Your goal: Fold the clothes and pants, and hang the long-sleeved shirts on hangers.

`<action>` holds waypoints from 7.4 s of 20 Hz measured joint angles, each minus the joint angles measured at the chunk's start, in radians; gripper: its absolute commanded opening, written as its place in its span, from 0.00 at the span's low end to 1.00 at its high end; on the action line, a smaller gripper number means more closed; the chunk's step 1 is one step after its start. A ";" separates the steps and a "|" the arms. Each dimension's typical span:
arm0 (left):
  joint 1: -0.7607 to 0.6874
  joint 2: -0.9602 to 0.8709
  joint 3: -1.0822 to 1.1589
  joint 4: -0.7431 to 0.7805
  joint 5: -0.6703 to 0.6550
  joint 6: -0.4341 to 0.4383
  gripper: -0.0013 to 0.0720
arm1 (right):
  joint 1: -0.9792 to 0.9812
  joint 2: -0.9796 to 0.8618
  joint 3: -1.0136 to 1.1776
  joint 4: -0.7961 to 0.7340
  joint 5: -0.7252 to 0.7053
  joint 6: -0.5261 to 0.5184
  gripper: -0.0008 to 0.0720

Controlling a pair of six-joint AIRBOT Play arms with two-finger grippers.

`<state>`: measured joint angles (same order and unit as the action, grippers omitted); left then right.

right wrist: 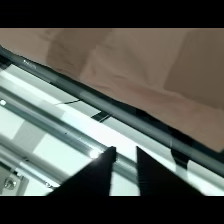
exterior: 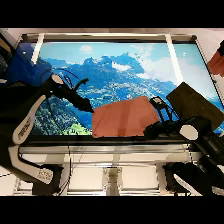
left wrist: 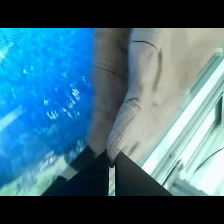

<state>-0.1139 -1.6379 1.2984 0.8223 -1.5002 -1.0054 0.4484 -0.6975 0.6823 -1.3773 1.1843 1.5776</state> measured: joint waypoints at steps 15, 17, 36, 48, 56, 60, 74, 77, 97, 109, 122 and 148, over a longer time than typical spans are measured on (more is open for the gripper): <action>-0.001 0.513 0.000 0.413 -0.151 0.158 0.05 | -0.400 -0.845 0.598 0.607 0.231 -0.922 0.85; -0.001 0.529 0.000 0.419 -0.152 0.164 0.05 | -0.385 -0.942 0.678 0.618 0.222 -0.981 0.85; 0.002 0.561 0.000 0.400 -0.126 0.168 0.05 | -0.177 -1.235 0.939 0.452 0.174 -1.228 0.40; 0.004 0.573 0.000 0.570 0.260 -0.140 0.05 | -0.269 -1.084 1.143 0.462 0.379 -0.906 0.01; 0.003 0.664 0.000 0.469 0.526 -0.280 0.05 | -0.331 -0.776 1.357 0.456 0.359 -0.723 0.01; 0.003 0.706 0.000 0.428 0.533 -0.286 0.05 | -0.332 -0.718 1.366 0.447 0.388 -0.663 0.01; 0.005 0.731 0.000 0.370 0.461 -0.267 0.05 | -0.236 -0.704 1.302 0.236 0.347 -0.534 0.01; 0.003 0.727 0.000 0.372 0.597 -0.176 0.05 | -0.235 -0.705 1.306 0.164 0.201 -0.528 0.01; 0.003 0.745 -0.601 0.326 0.087 -0.085 0.05 | -0.047 -0.631 0.560 0.261 0.522 -0.515 0.01; 0.003 0.715 -0.615 0.245 0.676 -0.255 0.05 | -0.183 -0.676 0.619 0.173 0.023 -0.468 0.01; -0.008 0.508 -0.586 0.158 0.862 -0.225 0.54 | -0.211 -0.848 0.708 0.159 -0.164 -0.436 0.86; 0.175 0.801 -0.544 0.258 0.432 -0.218 0.90 | -0.504 -0.975 0.353 0.570 0.122 -0.390 0.94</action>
<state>0.0608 -0.8364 0.7544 1.0805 -1.0683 -1.2236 -0.0555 -1.6722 1.0355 -0.8078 1.3067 1.1873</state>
